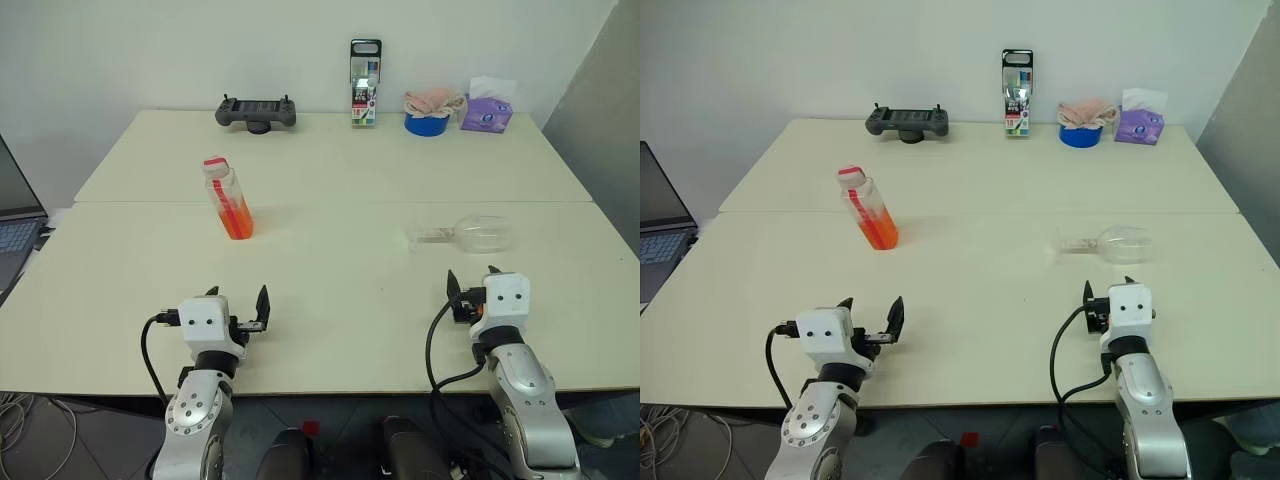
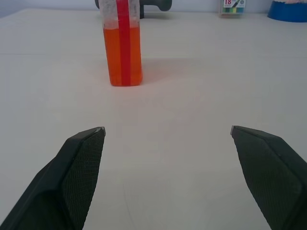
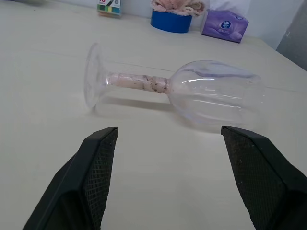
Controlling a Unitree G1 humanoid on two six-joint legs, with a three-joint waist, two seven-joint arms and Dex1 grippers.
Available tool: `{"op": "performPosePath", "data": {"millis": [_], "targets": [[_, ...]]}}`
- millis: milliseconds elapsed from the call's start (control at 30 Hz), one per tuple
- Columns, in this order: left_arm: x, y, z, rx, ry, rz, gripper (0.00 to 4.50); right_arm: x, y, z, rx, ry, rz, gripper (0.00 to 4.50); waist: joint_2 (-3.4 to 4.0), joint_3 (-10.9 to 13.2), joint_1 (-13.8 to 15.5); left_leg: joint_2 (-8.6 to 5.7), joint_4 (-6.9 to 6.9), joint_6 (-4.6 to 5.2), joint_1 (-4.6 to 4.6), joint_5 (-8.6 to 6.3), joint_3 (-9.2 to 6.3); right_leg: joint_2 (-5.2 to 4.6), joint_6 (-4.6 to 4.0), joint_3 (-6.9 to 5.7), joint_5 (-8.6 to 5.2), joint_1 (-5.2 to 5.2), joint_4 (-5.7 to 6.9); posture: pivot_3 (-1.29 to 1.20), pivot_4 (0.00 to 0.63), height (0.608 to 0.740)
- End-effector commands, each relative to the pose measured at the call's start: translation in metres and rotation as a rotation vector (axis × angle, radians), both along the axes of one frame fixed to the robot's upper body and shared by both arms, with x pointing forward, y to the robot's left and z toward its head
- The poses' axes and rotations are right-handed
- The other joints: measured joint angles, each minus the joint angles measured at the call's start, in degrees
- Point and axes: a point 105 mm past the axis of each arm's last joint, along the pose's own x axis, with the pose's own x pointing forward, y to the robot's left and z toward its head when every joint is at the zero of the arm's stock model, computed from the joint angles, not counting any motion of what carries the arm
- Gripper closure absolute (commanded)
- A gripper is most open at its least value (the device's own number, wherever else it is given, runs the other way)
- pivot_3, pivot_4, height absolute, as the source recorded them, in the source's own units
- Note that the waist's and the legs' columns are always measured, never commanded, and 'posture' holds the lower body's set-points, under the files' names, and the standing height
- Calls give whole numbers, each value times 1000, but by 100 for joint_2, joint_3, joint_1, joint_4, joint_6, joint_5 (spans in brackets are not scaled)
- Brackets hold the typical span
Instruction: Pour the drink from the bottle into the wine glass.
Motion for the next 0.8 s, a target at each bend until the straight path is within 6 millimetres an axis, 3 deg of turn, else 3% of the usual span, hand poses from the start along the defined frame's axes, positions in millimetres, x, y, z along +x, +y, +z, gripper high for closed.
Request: {"op": "performPosePath", "data": {"millis": [33, 333, 400, 533, 633, 800], "targets": [[-1, -1, 16, 9, -62, -1, 30, -3, -1, 16, 9, -64, -3, 815, 0, 0, 0, 0, 0, 0, 0, 0, 0, 0, 0, 0, 0, 0, 0, 0, 150, 740], [0, 1, 14, 22, -58, 24, 30, -2, 6, 15, -7, -59, 46, 815, 0, 0, 0, 0, 0, 0, 0, 0, 0, 0, 0, 0, 0, 0, 0, 0, 150, 740], [5, 5, 16, 37, -66, 54, 30, 2, 19, 21, -8, -65, 146, 815, 0, 0, 0, -1, 0, 0, 0, 0, 0, 0, 0, 0, 0, 0, -1, 0, 150, 740], [21, 15, 24, 42, -92, 138, 30, 8, 72, 50, -5, -78, 528, 815, -1, 1, -14, -1, 3, 1, 15, 0, 0, 2, 0, -2, 2, 16, 1, 0, 150, 740], [38, 9, 37, 32, -129, 127, 30, 12, 103, 67, 2, -43, 752, 815, -2, 2, -9, 0, -3, 1, 48, 0, -7, 3, 0, -10, 0, 50, -6, 0, 150, 740], [64, 7, 57, 21, -155, 133, 30, 34, 122, 88, -9, -32, 856, 815, -6, 1, 9, -2, -2, 1, 49, 0, -16, 2, 3, -19, 1, 59, -11, 0, 150, 740]]}}
